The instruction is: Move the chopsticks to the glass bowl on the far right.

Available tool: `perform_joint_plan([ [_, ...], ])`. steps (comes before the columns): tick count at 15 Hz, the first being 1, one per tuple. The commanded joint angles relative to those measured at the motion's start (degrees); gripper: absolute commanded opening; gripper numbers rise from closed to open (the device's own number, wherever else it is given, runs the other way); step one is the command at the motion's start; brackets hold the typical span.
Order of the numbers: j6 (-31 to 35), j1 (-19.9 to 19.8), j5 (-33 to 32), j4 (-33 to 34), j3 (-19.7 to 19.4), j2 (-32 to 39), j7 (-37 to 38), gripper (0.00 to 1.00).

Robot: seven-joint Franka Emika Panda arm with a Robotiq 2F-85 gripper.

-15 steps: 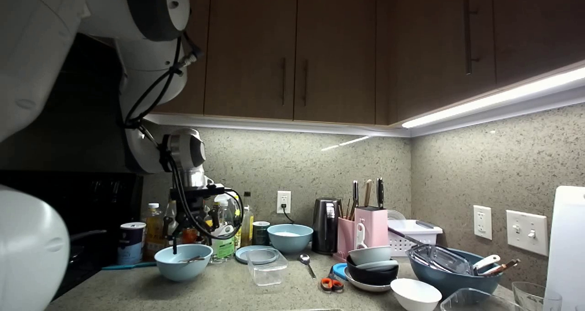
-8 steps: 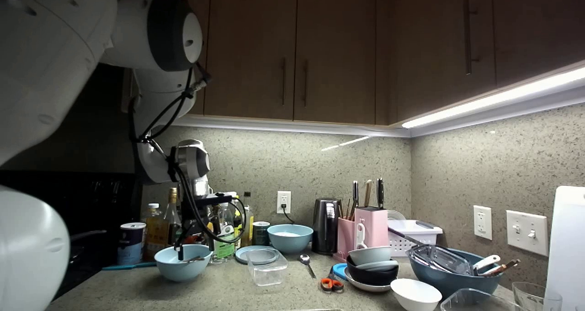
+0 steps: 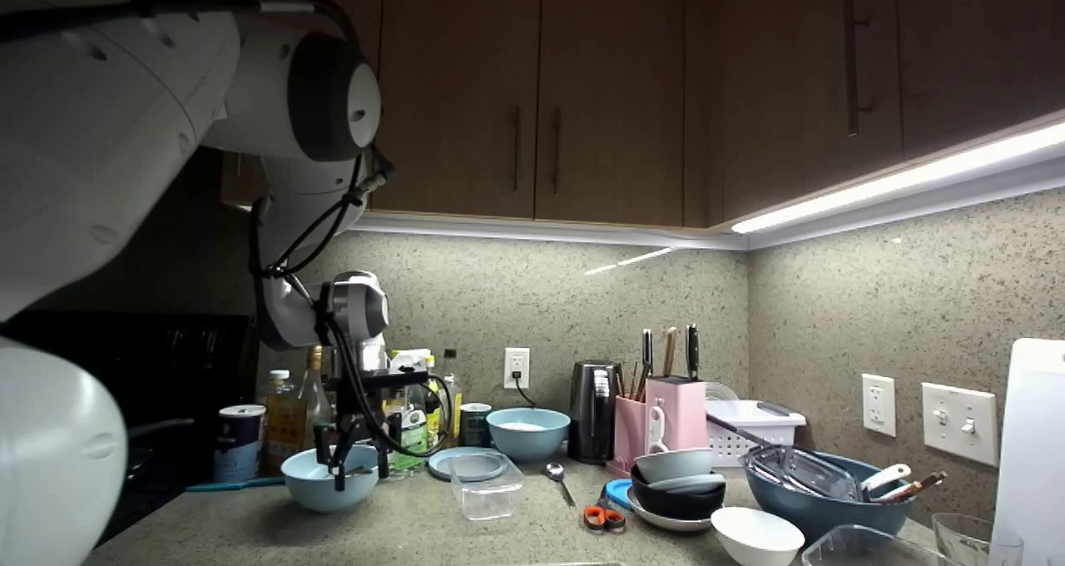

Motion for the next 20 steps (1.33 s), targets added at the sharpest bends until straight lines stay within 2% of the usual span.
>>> perform_joint_plan([
  [1,-1.5,0.1,-1.3,1.6,-0.1,0.9,-1.1,0.47],
  [6,-1.9,0.7,-2.7,2.5,-0.4,0.6,-0.6,0.13],
  [8,-1.8,0.8,-3.3,2.7,-0.3,0.0,-0.4,0.05],
  [10,-1.7,0.8,-3.2,2.9,-0.1,-0.5,-0.5,0.03],
  [11,-1.7,1.0,-3.5,2.9,-0.2,-0.8,-0.1,0.08],
  [15,-3.3,2.0,-4.5,2.7,-0.9,-2.9,2.5,0.08],
  [20,-15.1,3.7,-9.1,-1.5,-2.5,-11.6,12.3,0.08],
])
